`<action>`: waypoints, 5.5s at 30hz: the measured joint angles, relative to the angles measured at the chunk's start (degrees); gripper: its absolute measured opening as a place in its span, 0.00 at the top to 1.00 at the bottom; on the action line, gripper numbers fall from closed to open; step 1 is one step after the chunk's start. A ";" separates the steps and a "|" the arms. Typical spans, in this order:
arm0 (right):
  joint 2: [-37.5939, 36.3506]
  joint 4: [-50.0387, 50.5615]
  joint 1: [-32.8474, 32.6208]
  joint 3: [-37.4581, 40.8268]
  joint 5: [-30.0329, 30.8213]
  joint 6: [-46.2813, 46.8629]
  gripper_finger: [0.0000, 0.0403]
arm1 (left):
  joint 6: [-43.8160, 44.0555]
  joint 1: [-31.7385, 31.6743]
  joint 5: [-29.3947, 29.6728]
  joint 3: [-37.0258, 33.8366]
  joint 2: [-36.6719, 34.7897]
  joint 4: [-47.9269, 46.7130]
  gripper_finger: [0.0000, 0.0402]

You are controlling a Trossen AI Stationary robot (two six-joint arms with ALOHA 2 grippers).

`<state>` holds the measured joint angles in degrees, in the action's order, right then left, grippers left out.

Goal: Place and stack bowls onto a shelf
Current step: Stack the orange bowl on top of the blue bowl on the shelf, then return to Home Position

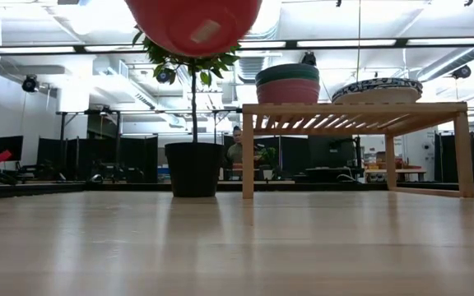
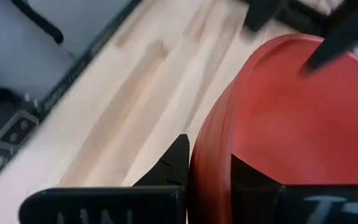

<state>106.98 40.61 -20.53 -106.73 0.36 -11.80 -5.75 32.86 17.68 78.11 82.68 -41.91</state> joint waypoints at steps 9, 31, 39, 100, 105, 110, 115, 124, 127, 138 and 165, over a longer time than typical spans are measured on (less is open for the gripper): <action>-4.83 11.63 4.00 0.09 6.13 3.72 0.96 | 0.63 0.04 4.66 -0.89 -6.39 -4.20 0.55; -21.41 11.95 38.50 2.03 20.95 -2.52 0.97 | 1.96 0.02 11.01 -25.95 -28.95 19.39 0.55; -18.29 9.34 48.35 4.28 10.06 -3.29 0.97 | 2.22 0.02 10.97 -25.97 -29.38 19.21 0.55; -31.37 -18.67 37.93 25.96 11.83 6.86 0.98 | 3.31 0.02 11.99 -25.99 -27.26 23.07 0.55; -33.19 -25.49 38.53 33.01 11.56 8.15 0.98 | 3.31 0.02 11.99 -25.99 -27.26 23.15 0.55; -33.42 -25.36 38.53 34.26 11.59 9.05 0.98 | 3.31 0.02 13.46 -25.99 -27.26 23.28 0.55; -33.82 -26.67 38.82 31.79 11.60 8.03 0.98 | 3.31 0.02 14.64 -25.99 -27.26 23.28 0.55; -29.10 -27.20 41.22 29.48 11.07 6.71 0.98 | 3.31 0.02 14.71 -25.99 -27.26 23.97 0.55; -26.67 -27.24 41.20 29.52 11.02 6.37 0.98 | 3.33 0.02 14.77 -25.99 -27.26 24.00 0.55; -30.88 -27.55 40.04 28.99 10.74 7.51 0.98 | 3.26 0.02 14.81 -25.99 -27.34 23.84 0.55; -68.44 -43.35 32.89 73.76 -3.61 8.29 0.98 | 2.41 -5.63 16.32 -49.14 -57.57 31.35 0.72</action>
<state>38.55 -2.74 12.36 -32.97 -3.25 -3.51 -3.34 27.23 34.00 28.97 25.11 -10.56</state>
